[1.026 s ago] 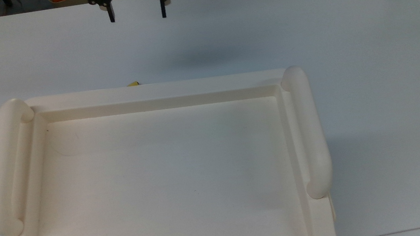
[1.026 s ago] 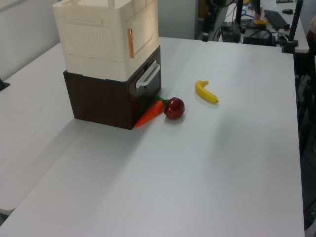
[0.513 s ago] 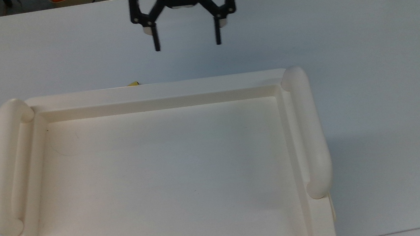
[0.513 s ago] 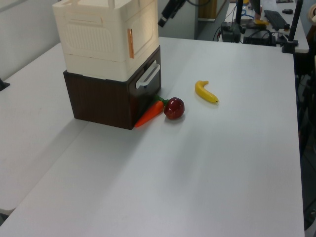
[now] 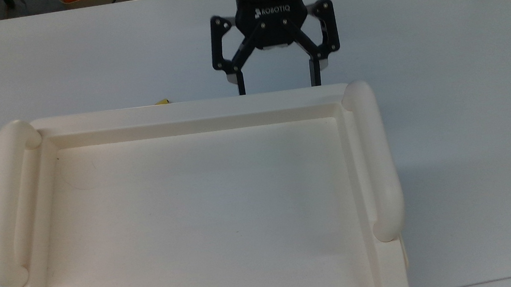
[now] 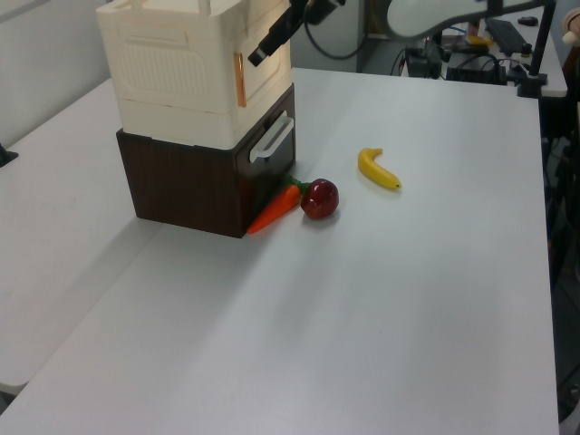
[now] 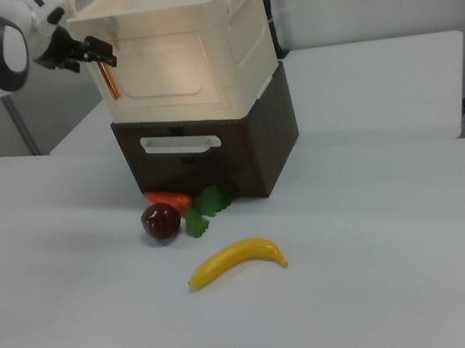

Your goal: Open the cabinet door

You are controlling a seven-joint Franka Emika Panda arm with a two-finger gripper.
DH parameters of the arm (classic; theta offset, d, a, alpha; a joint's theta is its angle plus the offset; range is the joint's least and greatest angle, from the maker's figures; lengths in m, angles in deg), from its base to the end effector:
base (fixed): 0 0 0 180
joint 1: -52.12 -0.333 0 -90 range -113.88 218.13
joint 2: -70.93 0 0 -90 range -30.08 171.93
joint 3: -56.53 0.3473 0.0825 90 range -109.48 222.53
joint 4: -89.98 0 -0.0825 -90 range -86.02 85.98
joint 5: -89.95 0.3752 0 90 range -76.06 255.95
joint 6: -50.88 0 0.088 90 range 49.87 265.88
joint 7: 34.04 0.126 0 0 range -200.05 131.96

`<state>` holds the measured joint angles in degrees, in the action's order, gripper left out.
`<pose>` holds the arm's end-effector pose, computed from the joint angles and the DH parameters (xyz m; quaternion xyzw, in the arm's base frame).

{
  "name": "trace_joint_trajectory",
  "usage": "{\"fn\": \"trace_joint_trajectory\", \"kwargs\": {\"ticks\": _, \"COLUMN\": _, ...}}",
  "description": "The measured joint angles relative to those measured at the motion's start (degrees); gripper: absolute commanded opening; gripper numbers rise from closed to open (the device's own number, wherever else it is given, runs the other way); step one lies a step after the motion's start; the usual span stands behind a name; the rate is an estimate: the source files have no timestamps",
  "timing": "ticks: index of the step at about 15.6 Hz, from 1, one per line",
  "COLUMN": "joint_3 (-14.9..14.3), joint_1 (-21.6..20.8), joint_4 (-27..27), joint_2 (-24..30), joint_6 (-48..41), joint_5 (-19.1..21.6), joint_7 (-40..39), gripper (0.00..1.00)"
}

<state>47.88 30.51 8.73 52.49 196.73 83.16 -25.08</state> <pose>0.6996 0.1816 0.6328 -0.9139 -0.0768 -0.3985 0.0057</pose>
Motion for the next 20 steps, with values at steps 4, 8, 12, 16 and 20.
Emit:
{"fn": "trace_joint_trajectory", "kwargs": {"ticks": 4, "joint_3": 0.01, "joint_1": -0.69, "joint_4": 0.04, "joint_2": -3.04, "joint_6": 5.41, "joint_5": -2.32, "joint_7": 2.44, "gripper": 0.73}}
{"fn": "trace_joint_trajectory", "kwargs": {"ticks": 8, "joint_3": 0.0, "joint_1": -0.8, "joint_4": 0.07, "joint_2": -3.56, "joint_6": 6.12, "joint_5": -7.42, "joint_7": 6.05, "gripper": 0.43}}
{"fn": "trace_joint_trajectory", "kwargs": {"ticks": 12, "joint_3": 0.0, "joint_1": -0.83, "joint_4": 0.07, "joint_2": -3.57, "joint_6": 6.12, "joint_5": -7.85, "joint_7": 6.34, "gripper": 0.18}}
{"fn": "trace_joint_trajectory", "kwargs": {"ticks": 16, "joint_3": 0.01, "joint_1": -0.87, "joint_4": 0.02, "joint_2": -3.59, "joint_6": 6.11, "joint_5": -7.8, "joint_7": 6.9, "gripper": 0.02}}
{"fn": "trace_joint_trajectory", "kwargs": {"ticks": 20, "joint_3": 0.01, "joint_1": -0.88, "joint_4": -0.08, "joint_2": -3.51, "joint_6": 6.11, "joint_5": -7.8, "joint_7": 8.05, "gripper": 0.0}}
